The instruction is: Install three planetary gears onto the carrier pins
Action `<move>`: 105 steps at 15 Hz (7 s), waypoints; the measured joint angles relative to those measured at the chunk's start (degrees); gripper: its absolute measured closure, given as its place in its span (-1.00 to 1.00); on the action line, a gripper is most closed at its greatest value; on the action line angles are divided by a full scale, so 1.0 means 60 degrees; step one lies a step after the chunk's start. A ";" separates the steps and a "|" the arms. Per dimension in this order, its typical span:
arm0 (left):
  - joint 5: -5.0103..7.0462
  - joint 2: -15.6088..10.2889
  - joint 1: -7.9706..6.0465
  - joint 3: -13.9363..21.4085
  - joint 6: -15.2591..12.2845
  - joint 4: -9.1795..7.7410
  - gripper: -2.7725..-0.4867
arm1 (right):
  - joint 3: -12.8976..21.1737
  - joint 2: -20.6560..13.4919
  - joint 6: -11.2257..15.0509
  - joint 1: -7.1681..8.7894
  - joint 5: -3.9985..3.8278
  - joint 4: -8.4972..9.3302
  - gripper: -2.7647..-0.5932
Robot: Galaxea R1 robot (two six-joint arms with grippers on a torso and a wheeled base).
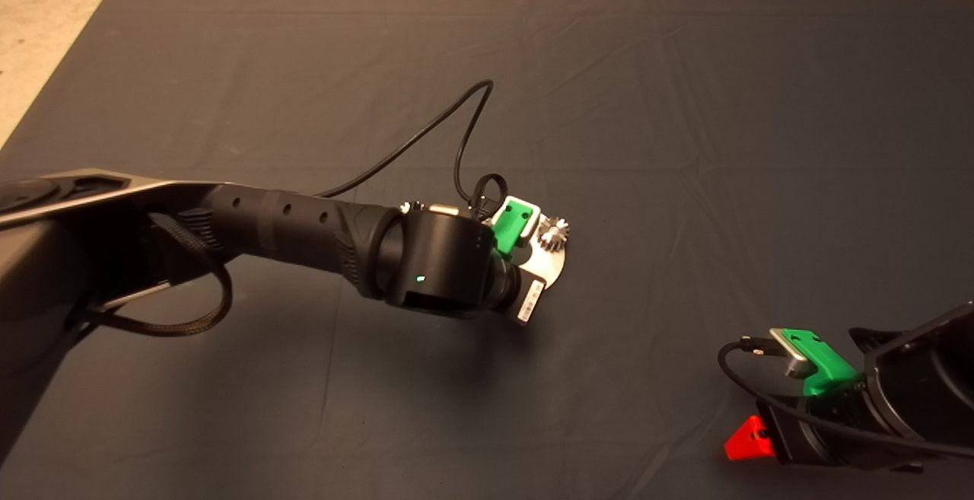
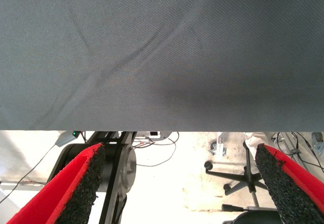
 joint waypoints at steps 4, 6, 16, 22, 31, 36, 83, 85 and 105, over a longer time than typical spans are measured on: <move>0.0012 -0.1020 -0.0289 0.0695 0.0000 -0.0041 0.15 | 0.0000 0.0000 0.0001 -0.0006 0.0002 0.0000 -0.48; 0.0012 -0.1349 -0.0455 0.0881 0.0000 -0.0106 0.15 | 0.0000 0.0004 0.0000 -0.0009 0.0000 0.0000 -0.48; 0.0004 -0.1928 -0.0711 -0.0298 0.1252 -0.0187 0.01 | 0.0000 0.0059 0.0000 -0.0006 0.0002 0.0000 -0.48; 0.0004 -0.1995 -0.0717 -0.0942 0.1677 -0.0142 0.01 | 0.0000 0.0081 0.0001 -0.0006 0.0008 0.0000 -0.48; 0.0004 -0.1864 -0.0762 -0.1332 0.1737 -0.0078 0.01 | 0.0000 0.0083 0.0001 -0.0006 -0.0001 0.0000 -0.48; 0.0004 -0.1696 -0.0758 -0.1567 0.1713 -0.0076 0.01 | 0.0000 0.0083 0.0001 -0.0006 0.0002 0.0000 -0.48; -0.0524 -0.1447 -0.0729 -0.2321 0.0951 -0.0026 0.52 | 0.0014 0.0114 0.0001 -0.0006 0.0000 0.0000 -0.48; -0.0524 -0.1447 -0.0729 -0.2321 0.0951 -0.0026 0.52 | 0.0014 0.0114 0.0001 -0.0006 0.0000 0.0000 -0.48; -0.0287 -0.1491 -0.0579 -0.1631 0.0955 -0.0012 0.81 | 0.0022 0.0114 0.0000 -0.0004 0.0000 0.0000 -0.48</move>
